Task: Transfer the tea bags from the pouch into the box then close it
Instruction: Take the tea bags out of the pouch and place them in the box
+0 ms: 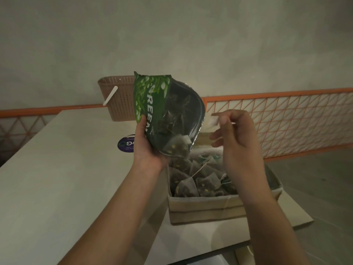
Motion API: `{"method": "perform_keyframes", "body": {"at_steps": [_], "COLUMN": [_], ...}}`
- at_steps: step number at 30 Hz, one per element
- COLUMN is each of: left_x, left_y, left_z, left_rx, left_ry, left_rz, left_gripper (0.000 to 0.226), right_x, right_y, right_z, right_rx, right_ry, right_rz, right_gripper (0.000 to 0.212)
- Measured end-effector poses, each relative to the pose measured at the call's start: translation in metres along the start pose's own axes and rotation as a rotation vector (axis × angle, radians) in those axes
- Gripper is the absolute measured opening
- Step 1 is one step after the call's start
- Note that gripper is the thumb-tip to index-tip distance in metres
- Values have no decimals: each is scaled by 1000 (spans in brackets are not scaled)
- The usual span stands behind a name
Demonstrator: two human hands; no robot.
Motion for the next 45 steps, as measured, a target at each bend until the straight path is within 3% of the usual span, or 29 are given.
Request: {"method": "perform_keyframes", "body": {"at_steps": [4,9,12,15,19,23,25,29,35,40,45], "left_x": [1,1,1,2,2,2,3,2,0,5,6], "left_y": [-2,-3,-2,-1,1,3,4,2,-3,1,1], "left_z": [-2,-2,-3,-3,-3,-2,-1,-2,-6,-4,-4], "left_rx": [20,4,21,24,34,48,45,43,27,34,29], "left_ry": [4,44,27,22,15,-8,-8,31,43,50,56], "left_rz": [28,38,36,24,5,-18,-17,2,18,25,30], "left_gripper": [58,59,59,60,60,59,61,58,58,58,58], "right_x": [-3,-12,-14,-3,4,14,18,21,8,9,8], "right_y": [-3,-3,-2,2,12,25,27,25,19,18,18], "right_z": [-4,2,-9,-28,-27,-20,-25,-37,-30,-36,-29], "right_rx": [140,114,121,127,74,-20,11,204,160,132,45], "right_ry": [-158,-323,-73,316,363,573,701,294,27,144,209], "right_rz": [62,2,19,176,118,86,104,145,150,244,264], "right_gripper": [12,11,11,8,5,42,47,24,31,45,45]}}
Point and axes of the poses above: each hand's wrist, its own y-axis away from the middle knuckle, its own x-axis out of the palm, z = x × y, the point moved 6 cm from there along -y, towards the middle knuckle, and after that the axes turned 5 degrees about y, right-handed, at the moved point
